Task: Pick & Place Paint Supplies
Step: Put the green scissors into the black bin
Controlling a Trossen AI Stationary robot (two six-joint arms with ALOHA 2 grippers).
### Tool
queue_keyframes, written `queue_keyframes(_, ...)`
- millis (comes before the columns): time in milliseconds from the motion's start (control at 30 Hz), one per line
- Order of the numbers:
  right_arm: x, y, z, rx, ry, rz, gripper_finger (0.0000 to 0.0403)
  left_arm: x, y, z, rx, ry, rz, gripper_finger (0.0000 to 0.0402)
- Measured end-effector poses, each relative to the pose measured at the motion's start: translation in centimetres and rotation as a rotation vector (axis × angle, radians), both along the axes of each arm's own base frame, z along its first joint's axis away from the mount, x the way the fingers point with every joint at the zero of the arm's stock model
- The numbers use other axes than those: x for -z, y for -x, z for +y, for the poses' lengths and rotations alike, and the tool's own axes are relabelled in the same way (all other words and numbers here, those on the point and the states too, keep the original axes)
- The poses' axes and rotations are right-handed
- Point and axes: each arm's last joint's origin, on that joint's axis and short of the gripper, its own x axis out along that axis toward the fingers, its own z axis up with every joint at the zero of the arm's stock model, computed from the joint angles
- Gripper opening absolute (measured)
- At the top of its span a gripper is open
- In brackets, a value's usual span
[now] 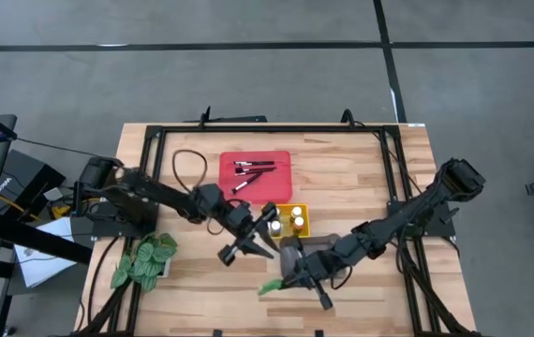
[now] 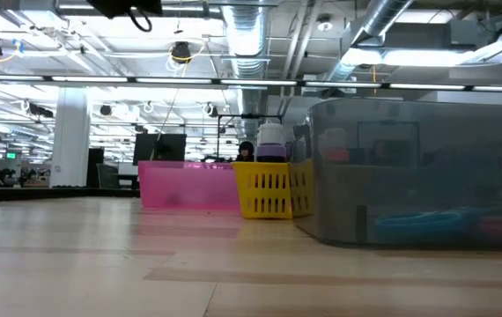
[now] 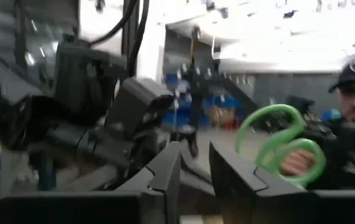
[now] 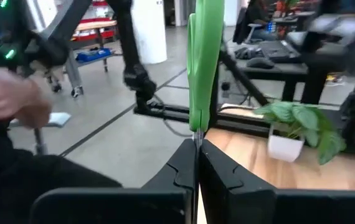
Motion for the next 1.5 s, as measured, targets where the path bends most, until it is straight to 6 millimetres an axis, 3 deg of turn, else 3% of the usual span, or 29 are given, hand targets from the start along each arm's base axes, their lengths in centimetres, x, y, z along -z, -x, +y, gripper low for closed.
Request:
queue_keyframes(167,0.5,0.2,0.2,0.003,0.012,0.05,0.0001,-1.9,2.3,1.2,0.038,-0.106,0.164,0.01)
queue_keyframes(333,1.5,0.5,-0.2,0.099,0.033,0.184,0.0001,-3.5,5.9,1.1,0.07,-0.191,0.328,0.0103)
queue_keyframes(533,3.0,1.4,-0.3,0.19,0.076,0.348,0.0,-5.3,10.3,-0.1,0.039,-0.23,0.413,0.0095)
queue_keyframes(733,4.1,2.5,-0.8,0.265,0.103,0.514,0.0,-6.3,13.2,-1.7,0.0,-0.258,0.421,0.0088)
queue_keyframes(867,3.3,4.1,-1.9,0.313,0.092,0.611,0.0,-6.2,14.2,-2.7,-0.026,-0.305,0.433,0.0085)
queue_keyframes(1000,0.9,6.2,-3.2,0.328,0.061,0.625,0.0,-5.6,14.5,-3.1,-0.078,-0.35,0.475,0.0086)
queue_keyframes(1233,-2.2,10.1,-7.4,0.39,-0.057,0.736,0.0,-3.8,14.4,-2.8,-0.126,-0.42,0.511,0.0086)
queue_keyframes(1400,-3.0,10.7,-8.3,0.365,-0.105,0.814,0.0,-1.7,14.4,-1.8,-0.166,-0.439,0.564,0.0086)
queue_keyframes(1500,-2.6,9.8,-8.1,0.372,-0.089,0.895,0.0,-0.7,14.3,-1.1,-0.235,-0.431,0.559,0.0086)
